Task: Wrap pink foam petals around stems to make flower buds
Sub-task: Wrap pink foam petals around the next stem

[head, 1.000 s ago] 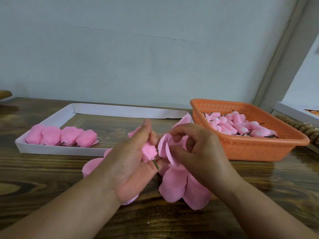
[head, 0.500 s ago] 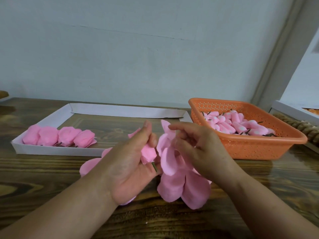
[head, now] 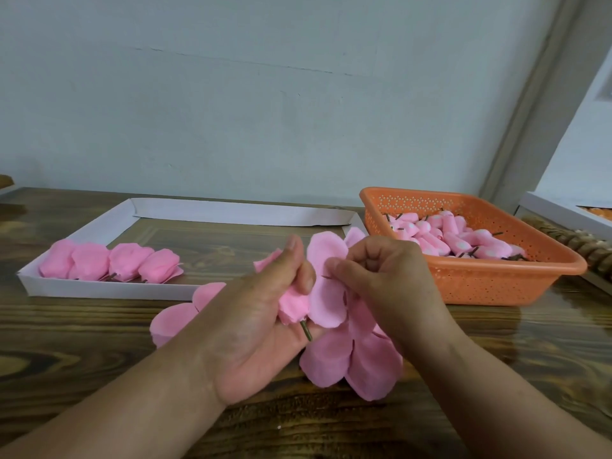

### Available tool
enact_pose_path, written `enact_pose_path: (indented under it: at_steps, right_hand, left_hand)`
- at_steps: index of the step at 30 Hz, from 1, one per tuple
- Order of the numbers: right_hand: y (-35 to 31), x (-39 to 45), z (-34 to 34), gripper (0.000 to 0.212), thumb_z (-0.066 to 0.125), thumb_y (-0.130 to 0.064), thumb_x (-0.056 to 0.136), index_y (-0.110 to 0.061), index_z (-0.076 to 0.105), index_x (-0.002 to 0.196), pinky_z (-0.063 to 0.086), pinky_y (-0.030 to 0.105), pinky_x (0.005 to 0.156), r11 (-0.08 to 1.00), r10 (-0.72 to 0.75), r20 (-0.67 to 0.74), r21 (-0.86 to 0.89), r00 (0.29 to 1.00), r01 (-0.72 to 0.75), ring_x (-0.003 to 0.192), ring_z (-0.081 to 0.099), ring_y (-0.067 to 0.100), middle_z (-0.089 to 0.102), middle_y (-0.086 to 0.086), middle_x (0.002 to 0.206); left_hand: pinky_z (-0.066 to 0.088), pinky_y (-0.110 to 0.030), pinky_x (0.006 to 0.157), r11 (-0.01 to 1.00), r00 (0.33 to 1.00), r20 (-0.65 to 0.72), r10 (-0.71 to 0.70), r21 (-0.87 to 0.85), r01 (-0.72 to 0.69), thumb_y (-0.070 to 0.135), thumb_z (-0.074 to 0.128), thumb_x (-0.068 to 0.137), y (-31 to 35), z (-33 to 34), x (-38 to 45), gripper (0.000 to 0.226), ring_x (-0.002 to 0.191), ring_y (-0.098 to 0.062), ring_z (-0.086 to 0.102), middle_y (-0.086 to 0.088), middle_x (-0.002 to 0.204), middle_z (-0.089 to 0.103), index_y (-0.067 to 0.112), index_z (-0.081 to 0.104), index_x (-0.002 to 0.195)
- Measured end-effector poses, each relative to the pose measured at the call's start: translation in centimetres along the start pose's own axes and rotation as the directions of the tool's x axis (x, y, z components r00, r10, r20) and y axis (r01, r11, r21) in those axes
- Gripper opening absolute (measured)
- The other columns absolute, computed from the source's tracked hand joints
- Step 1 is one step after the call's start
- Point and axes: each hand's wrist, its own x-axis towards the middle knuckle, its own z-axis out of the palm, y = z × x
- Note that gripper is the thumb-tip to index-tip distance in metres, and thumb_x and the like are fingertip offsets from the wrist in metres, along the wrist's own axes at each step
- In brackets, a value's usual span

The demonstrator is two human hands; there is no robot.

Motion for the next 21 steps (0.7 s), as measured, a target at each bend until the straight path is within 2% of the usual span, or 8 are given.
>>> enact_pose_path:
  at_steps: [5,8,10,13,15,17,19,21]
  right_hand:
    - [0.2,-0.6,0.8,0.025,0.074,-0.013,0.074,-0.015,0.053,0.061,0.031,0.027,0.049,0.970,-0.117,-0.034,-0.220,0.993,0.107,0.045,0.037,0.004,0.044,-0.009,0.044]
    - [-0.1,-0.7,0.8,0.015,0.065,-0.005,0.078,-0.019,0.057,0.076,0.036,0.027,0.048,0.980,-0.113,0.103,-0.150,0.988,0.128,0.046,0.044,0.006,0.055,-0.002,0.051]
    - [-0.5,-0.8,0.6,0.022,0.057,0.003,0.081,-0.018,0.060,0.084,0.042,0.028,0.047,0.988,-0.119,0.155,-0.079,0.981,0.132,0.048,0.052,0.014,0.063,0.003,0.058]
    - [-0.8,-0.7,0.3,0.028,0.058,0.007,0.080,-0.020,0.064,0.084,0.050,0.030,0.058,0.992,-0.128,0.090,0.026,0.988,0.127,0.061,0.061,0.019,0.067,0.006,0.068]
    - [-1.0,-0.8,0.2,0.022,0.064,0.003,0.079,-0.019,0.066,0.080,0.050,0.023,0.057,0.989,-0.136,0.050,0.074,0.990,0.132,0.061,0.060,0.011,0.067,0.001,0.068]
    - [-1.3,-1.3,0.3,0.012,0.068,-0.005,0.077,-0.016,0.066,0.076,0.049,0.024,0.053,0.989,-0.145,0.108,0.049,0.984,0.140,0.057,0.058,0.008,0.065,0.005,0.065]
    - [-1.5,-1.7,0.7,0.005,0.071,-0.011,0.076,-0.012,0.066,0.075,0.055,0.030,0.056,0.993,-0.114,0.199,0.010,0.973,0.114,0.059,0.063,0.013,0.065,0.008,0.066]
    - [-1.4,-1.8,1.0,0.010,0.074,-0.012,0.077,-0.007,0.065,0.076,0.057,0.045,0.063,0.997,-0.069,0.239,-0.011,0.969,0.074,0.066,0.068,0.027,0.067,0.012,0.069]
  left_hand:
    - [0.056,-0.034,0.079,0.995,0.999,0.044,-0.006,0.099,0.002,0.041,0.054,0.081,-0.5,0.1,-0.2,0.039,0.076,-0.018,0.063,-0.008,0.073,0.058,0.012,0.052,0.055]
    - [0.051,-0.028,0.065,0.992,0.999,-0.034,-0.023,0.127,0.027,0.039,0.054,0.082,-0.9,0.1,0.0,0.039,0.067,-0.017,0.057,-0.008,0.070,0.053,0.012,0.051,0.054]
    - [0.050,-0.025,0.057,0.993,0.990,-0.135,-0.027,0.114,0.042,0.037,0.053,0.082,-1.1,0.1,0.2,0.039,0.056,-0.013,0.057,-0.005,0.060,0.053,0.012,0.050,0.052]
    - [0.049,-0.022,0.046,0.996,0.971,-0.241,-0.007,0.089,0.029,0.037,0.052,0.086,-1.3,-0.1,0.5,0.042,0.045,-0.011,0.054,-0.001,0.049,0.049,0.012,0.047,0.053]
    - [0.049,-0.023,0.045,0.996,0.962,-0.274,0.022,0.084,0.001,0.037,0.050,0.091,-1.4,-0.3,0.6,0.047,0.045,-0.011,0.055,-0.001,0.048,0.049,0.013,0.048,0.050]
    - [0.054,-0.024,0.050,0.997,0.956,-0.291,0.045,0.076,-0.023,0.037,0.050,0.092,-1.4,-0.3,0.7,0.048,0.054,-0.013,0.063,-0.006,0.053,0.057,0.013,0.054,0.051]
    - [0.056,-0.027,0.055,0.998,0.963,-0.266,0.044,0.056,-0.030,0.038,0.048,0.093,-1.4,-0.3,0.6,0.046,0.064,-0.017,0.069,-0.015,0.069,0.068,0.008,0.062,0.062]
    - [0.054,-0.024,0.051,0.998,0.967,-0.251,0.050,0.058,-0.037,0.039,0.045,0.094,-1.3,-0.2,0.5,0.052,0.059,-0.016,0.068,-0.013,0.064,0.066,0.011,0.058,0.052]
